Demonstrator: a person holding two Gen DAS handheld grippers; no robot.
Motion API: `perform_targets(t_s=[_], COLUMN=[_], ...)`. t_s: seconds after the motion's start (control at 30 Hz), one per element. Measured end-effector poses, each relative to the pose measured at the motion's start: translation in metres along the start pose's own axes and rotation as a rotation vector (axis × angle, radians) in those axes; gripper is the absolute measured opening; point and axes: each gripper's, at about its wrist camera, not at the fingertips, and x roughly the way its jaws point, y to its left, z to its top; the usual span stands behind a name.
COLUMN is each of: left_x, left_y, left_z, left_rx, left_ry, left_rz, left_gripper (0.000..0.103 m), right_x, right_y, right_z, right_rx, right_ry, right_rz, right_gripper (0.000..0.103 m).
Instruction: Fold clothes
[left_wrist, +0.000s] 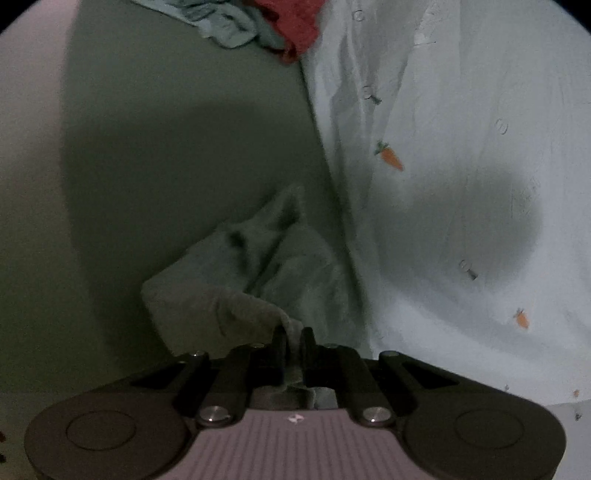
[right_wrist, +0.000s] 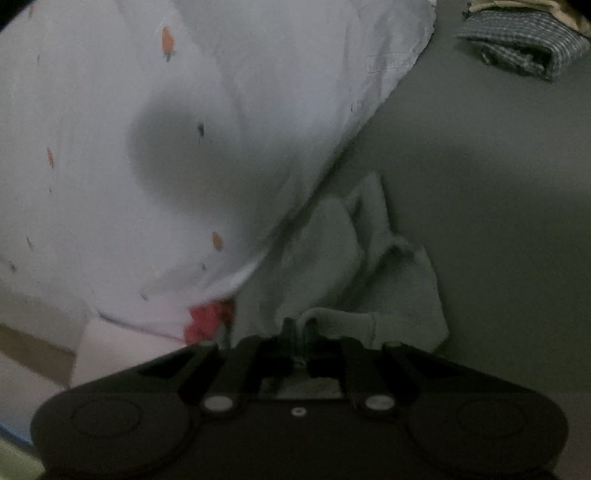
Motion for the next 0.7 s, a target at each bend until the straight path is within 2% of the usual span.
perform_targets(t_s=[0.07,0.2,0.27,0.3,0.37,0.4,0.43,0.47,0.5,0.57,0.63,0.7], left_x=[0.015,0.061,0.092,0.107,0.121,0.122,0.124,0.125,0.129,0.141,0.155,0.167], left_y=[-0.018,-0.066,-0.087,-0.095,-0.103,-0.102,-0.101,-0.099,-0.094,-0.075,-0.052,-0.037], left_z=[0.017,0.064,0.092,0.105,0.12,0.122,0.123,0.125,0.125,0.12,0.112,0.106], left_rx=[-0.013,0.057,0.114,0.137,0.223,0.284,0.345,0.405,0.455,0.53,0.59,0.626], left_ry=[-0.01,-0.028,-0.038,-0.058,-0.101,-0.12,-0.138,-0.157,-0.151,-0.081,0.02,0.084], left_rz=[-0.023,-0.056,-0.015,0.035,0.075,0.091,0.108,0.124,0.15,0.215,0.269,0.299], left_gripper=[0.007,0.008,0.016,0.026,0.04,0.054,0.067,0.071,0.074,0.074,0.074,0.074], right_x=[0.015,0.06,0.097,0.115,0.141,0.147,0.15,0.154,0.157,0.166,0.178,0.188], right_y=[0.007,0.03,0.041,0.046,0.058,0.066,0.073,0.075,0.077,0.073,0.06,0.046], right_z=[0.023,0.069,0.093,0.104,0.119,0.12,0.117,0.109,0.102,0.085,0.069,0.057], right_rx=[0.006,-0.027,-0.049,-0.049,-0.082,-0.131,-0.188,-0.242,-0.296,-0.377,-0.421,-0.436], right_ry=[-0.02,-0.078,-0.098,-0.099,-0.118,-0.136,-0.147,-0.139,-0.131,-0.079,-0.001,0.053], right_rz=[-0.003,-0.005,-0.051,-0.088,-0.153,-0.164,-0.185,-0.213,-0.241,-0.309,-0.38,-0.439], right_gripper=[0.005,0.005,0.006,0.011,0.02,0.032,0.053,0.057,0.056,0.057,0.065,0.073])
